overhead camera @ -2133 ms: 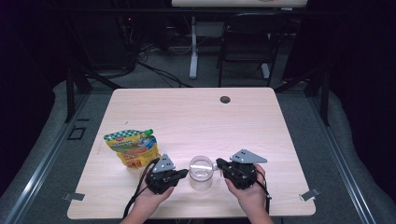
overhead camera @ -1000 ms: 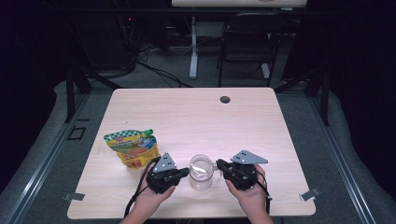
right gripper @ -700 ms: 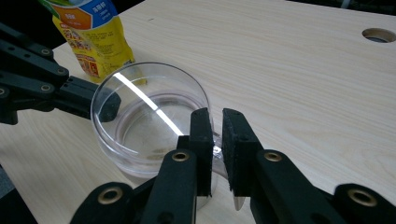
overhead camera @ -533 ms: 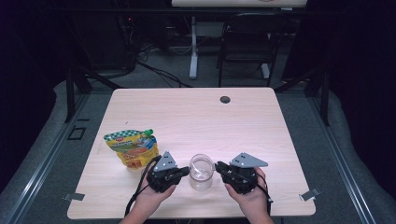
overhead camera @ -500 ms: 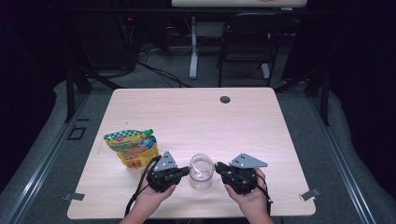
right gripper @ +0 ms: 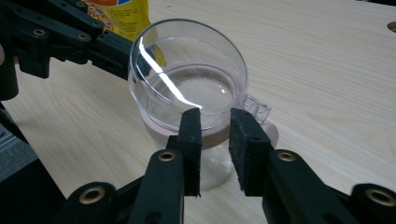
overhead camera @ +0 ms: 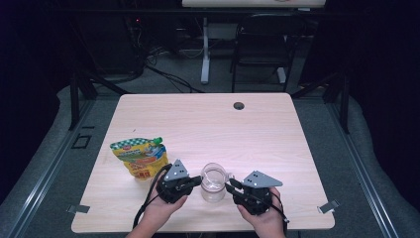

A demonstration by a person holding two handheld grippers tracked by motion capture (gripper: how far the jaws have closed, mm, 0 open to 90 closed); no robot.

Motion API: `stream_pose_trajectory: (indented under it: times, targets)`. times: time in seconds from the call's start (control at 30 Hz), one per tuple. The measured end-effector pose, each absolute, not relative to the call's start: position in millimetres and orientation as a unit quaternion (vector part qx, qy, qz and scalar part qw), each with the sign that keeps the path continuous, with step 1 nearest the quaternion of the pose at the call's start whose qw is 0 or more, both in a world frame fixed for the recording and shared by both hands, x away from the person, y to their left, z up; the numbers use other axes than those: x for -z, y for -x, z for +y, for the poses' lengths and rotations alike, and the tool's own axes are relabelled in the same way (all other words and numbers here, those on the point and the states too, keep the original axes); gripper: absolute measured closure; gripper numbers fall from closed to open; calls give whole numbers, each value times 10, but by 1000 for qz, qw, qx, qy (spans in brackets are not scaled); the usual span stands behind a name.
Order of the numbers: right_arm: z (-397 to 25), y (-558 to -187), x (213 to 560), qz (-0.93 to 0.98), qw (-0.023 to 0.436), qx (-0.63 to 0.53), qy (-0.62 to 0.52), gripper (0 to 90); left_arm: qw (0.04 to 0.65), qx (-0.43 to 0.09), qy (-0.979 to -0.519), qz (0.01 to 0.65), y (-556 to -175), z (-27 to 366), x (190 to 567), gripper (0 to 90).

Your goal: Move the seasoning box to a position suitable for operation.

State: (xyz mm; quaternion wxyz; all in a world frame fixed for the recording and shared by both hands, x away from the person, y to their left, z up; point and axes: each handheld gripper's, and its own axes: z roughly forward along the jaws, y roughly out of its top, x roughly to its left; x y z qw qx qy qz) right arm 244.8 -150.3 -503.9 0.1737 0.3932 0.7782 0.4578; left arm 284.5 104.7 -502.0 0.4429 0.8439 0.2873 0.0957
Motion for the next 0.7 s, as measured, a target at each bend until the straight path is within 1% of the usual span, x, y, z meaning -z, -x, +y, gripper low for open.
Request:
stream_pose_trajectory:
  times: [0.33, 0.47, 0.53, 0.63, 0.67, 0.7]
  targets:
    - [-1512, -2440, 5051, 782, 170, -457, -388, 674, 447, -98, -841, 289, -2852, 1024, 4993, 900]
    - [-1495, -2438, 5064, 788, 159, -454, -384, 631, 447, -101, -843, 281, -2856, 981, 4956, 900]
    - [-1484, -2437, 5069, 792, 159, -451, -380, 623, 447, -103, -843, 280, -2854, 975, 4945, 900]
    - [-1431, -2424, 5088, 800, 165, -443, -371, 577, 448, -103, -843, 281, -2860, 971, 4921, 900]
    - [-1431, -2424, 5088, 800, 165, -443, -371, 577, 448, -103, -843, 281, -2860, 971, 4921, 900]
    - [-1409, -2422, 5097, 800, 170, -442, -368, 552, 450, -102, -842, 281, -2865, 973, 4909, 900]
